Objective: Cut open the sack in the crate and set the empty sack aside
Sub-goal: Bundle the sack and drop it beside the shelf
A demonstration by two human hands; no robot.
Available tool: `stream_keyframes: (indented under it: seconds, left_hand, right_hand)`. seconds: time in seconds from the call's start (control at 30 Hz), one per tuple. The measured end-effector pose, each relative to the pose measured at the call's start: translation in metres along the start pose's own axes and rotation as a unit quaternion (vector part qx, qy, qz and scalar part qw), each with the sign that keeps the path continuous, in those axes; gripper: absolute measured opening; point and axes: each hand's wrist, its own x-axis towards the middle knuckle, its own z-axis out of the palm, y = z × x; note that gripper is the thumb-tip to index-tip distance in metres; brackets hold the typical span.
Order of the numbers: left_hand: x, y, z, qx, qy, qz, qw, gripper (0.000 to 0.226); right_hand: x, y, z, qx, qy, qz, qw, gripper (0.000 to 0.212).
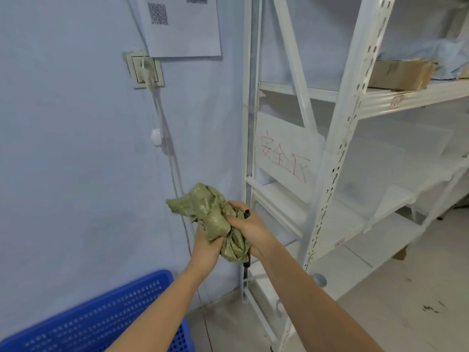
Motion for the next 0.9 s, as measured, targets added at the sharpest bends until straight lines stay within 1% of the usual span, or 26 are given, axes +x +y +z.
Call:
stream_keyframes:
  seconds: [0.03,0.07,0.1,0.13,0.2,0.23,0.27,0.3,0.33,0.37,0.43,0.47,0.5,0.53,0.63,0.7,0.8,0.83,0.9]
  left_hand:
    - [0.005,-0.004,0.0,0.004,-0.025,-0.008,1.0,0.034]
    - [0.011,-0.007,0.0,-0.003,-0.049,-0.032,0.998,0.045]
    - [0.016,-0.007,-0.001,-0.041,-0.056,-0.071,0.995,0.06]
    - [0.023,-0.011,-0.007,-0.102,-0.046,-0.103,0.988,0.078]
    - [0.044,-0.022,-0.019,-0.236,0.002,-0.123,0.964,0.108]
    - [0.053,-0.024,-0.023,-0.268,0.023,-0.129,0.955,0.12]
    - [0.063,-0.028,-0.026,-0.254,0.031,-0.133,0.957,0.128]
    - [0.074,-0.031,-0.027,-0.221,0.023,-0.132,0.966,0.13]
    - [0.084,-0.035,-0.026,-0.178,0.013,-0.131,0.975,0.124]
    - [0.094,-0.041,-0.025,-0.142,0.012,-0.133,0.981,0.109]
    - [0.116,-0.058,-0.026,-0.135,0.034,-0.15,0.979,0.067]
    - [0.127,-0.07,-0.028,-0.143,0.043,-0.162,0.976,0.05]
    - [0.137,-0.083,-0.03,-0.151,0.047,-0.172,0.972,0.043]
    - [0.146,-0.099,-0.031,-0.158,0.052,-0.186,0.968,0.042]
    - [0.157,-0.144,-0.028,-0.154,0.07,-0.219,0.961,0.051]
    - [0.156,-0.168,-0.022,-0.141,0.082,-0.231,0.959,0.043]
    - [0.151,-0.201,-0.015,-0.13,0.101,-0.237,0.958,0.022]
    - [0.149,-0.213,-0.013,-0.125,0.104,-0.243,0.956,0.018]
    - [0.14,-0.238,-0.007,-0.11,0.105,-0.259,0.954,0.016]
  right_hand:
    - [0.007,0.003,-0.008,-0.002,0.003,-0.001,1.0,0.027]
    - [0.014,0.008,-0.016,-0.004,0.006,-0.001,1.0,0.028]
    - [0.021,0.013,-0.023,-0.01,0.012,0.002,1.0,0.029]
    - [0.028,0.017,-0.03,-0.02,0.019,0.007,1.0,0.031]
    - [0.046,0.025,-0.04,-0.037,0.03,0.031,0.998,0.035]
    - [0.053,0.028,-0.043,-0.047,0.029,0.042,0.998,0.036]
    - [0.06,0.03,-0.044,-0.066,0.024,0.048,0.996,0.036]
    - [0.072,0.034,-0.043,-0.094,0.016,0.049,0.994,0.037]
    - [0.084,0.037,-0.041,-0.121,0.003,0.047,0.991,0.036]
    - [0.097,0.04,-0.038,-0.138,-0.009,0.045,0.989,0.035]
    - [0.125,0.048,-0.034,-0.148,-0.015,0.05,0.988,0.037]
    - [0.137,0.055,-0.033,-0.149,-0.011,0.055,0.987,0.039]
    - [0.149,0.062,-0.033,-0.144,-0.003,0.06,0.988,0.04]
    - [0.159,0.07,-0.034,-0.137,0.006,0.069,0.988,0.04]
    - [0.185,0.095,-0.042,-0.097,0.032,0.105,0.989,0.041]
    - [0.195,0.116,-0.051,-0.067,0.038,0.141,0.987,0.04]
    - [0.2,0.154,-0.062,-0.019,0.04,0.202,0.978,0.035]
    - [0.2,0.167,-0.065,-0.01,0.042,0.22,0.975,0.041]
    - [0.198,0.197,-0.07,-0.023,0.047,0.244,0.968,0.069]
